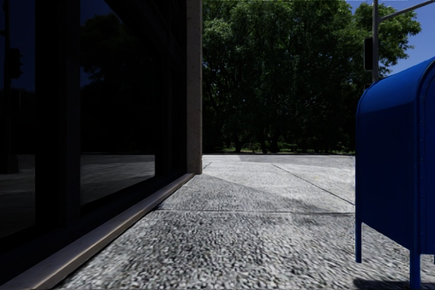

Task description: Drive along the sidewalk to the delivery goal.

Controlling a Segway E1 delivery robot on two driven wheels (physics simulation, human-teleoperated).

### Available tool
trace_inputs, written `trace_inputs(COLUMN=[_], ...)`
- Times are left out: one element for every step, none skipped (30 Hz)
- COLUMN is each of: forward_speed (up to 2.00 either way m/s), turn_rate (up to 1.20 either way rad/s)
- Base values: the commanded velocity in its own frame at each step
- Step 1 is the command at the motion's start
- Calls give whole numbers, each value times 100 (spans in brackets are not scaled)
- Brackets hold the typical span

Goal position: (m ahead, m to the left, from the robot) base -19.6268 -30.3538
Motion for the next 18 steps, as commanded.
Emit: trace_inputs(forward_speed=[200, 200, 200, 200, 200, 200, 200, 200, 200, 200, 200, 200, 200, 200, 200, 200, 200, 200], turn_rate=[-3, -3, -1, 0, 0, 0, 0, 0, 0, 0, 0, 0, 0, -5, -27, -50, -99, -120])
